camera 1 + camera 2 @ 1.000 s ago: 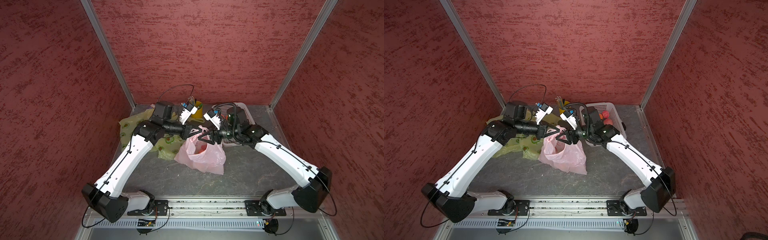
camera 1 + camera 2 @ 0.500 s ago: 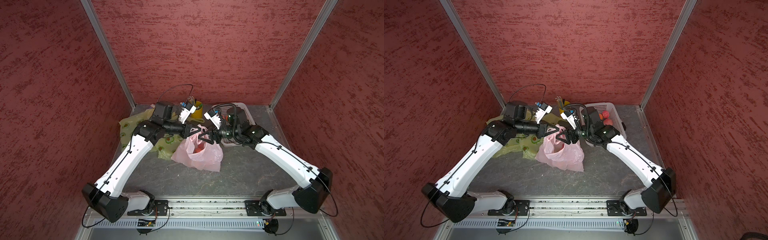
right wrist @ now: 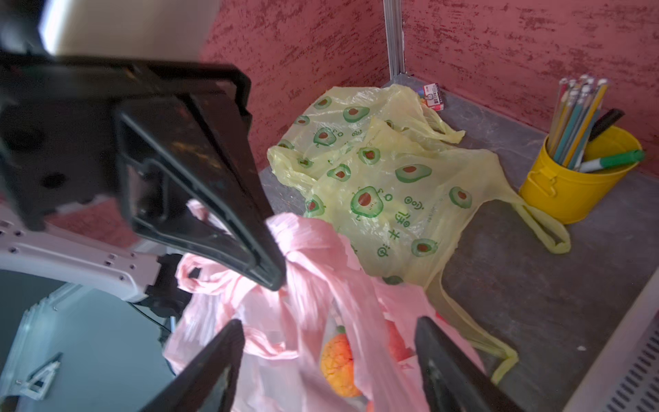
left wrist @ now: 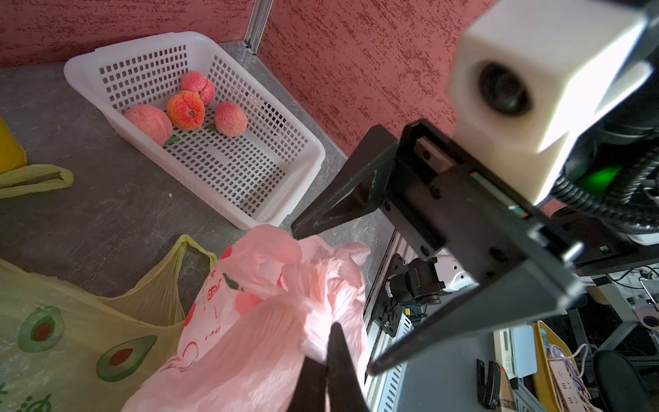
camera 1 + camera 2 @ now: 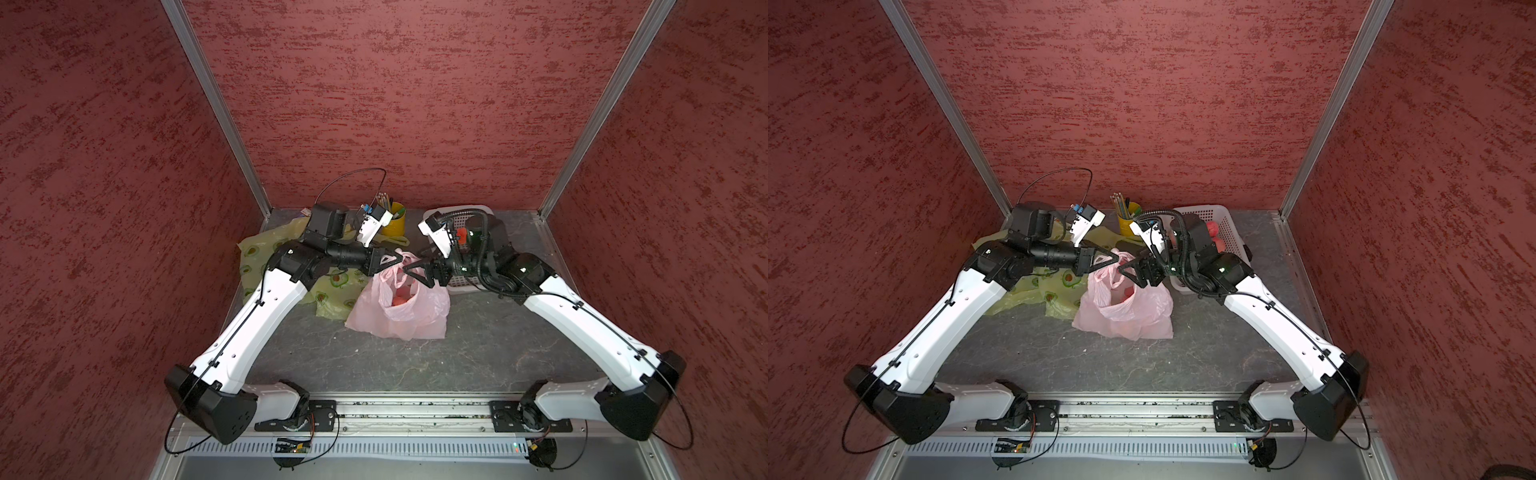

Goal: Place the peach into a plastic bag & tie a knot
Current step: Cross the plastic bag at the center of the board.

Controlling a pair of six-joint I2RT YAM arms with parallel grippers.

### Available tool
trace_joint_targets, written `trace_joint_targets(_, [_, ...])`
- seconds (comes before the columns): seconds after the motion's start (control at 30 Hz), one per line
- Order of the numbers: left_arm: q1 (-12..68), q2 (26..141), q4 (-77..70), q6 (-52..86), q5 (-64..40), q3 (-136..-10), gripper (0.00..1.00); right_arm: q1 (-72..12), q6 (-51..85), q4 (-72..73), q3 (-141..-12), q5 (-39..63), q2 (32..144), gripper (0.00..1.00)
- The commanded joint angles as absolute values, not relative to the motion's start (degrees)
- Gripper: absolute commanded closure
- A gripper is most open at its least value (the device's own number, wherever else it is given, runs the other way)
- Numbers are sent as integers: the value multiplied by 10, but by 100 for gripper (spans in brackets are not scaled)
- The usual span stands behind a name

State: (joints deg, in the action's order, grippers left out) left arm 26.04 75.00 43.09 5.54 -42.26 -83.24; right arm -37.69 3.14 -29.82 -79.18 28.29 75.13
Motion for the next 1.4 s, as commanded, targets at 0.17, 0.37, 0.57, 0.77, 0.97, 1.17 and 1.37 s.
trace_joint_targets(0.17, [258,754,422,56,-432,-831,100,-395,9,-340,-861,325,792,3])
trace_joint_targets(0.37, [262,756,424,58,-434,-834,100,-407,-6,-352,-883,320,812,1])
trace_joint_targets(0.57, [266,758,427,60,-432,-836,100,-423,-23,-389,-914,321,852,4])
trace_joint_targets(0.77, [266,759,430,58,-434,-838,100,-428,-37,-413,-917,302,860,13])
trace_joint_targets(0.97, [266,762,435,54,-440,-842,100,-428,-45,-424,-913,296,849,14])
trace_joint_targets(1.17, [266,764,438,53,-446,-842,100,-428,-45,-429,-916,274,855,32])
trace_joint_targets(1.37, [268,766,439,53,-446,-844,100,-428,-37,-419,-925,252,865,48])
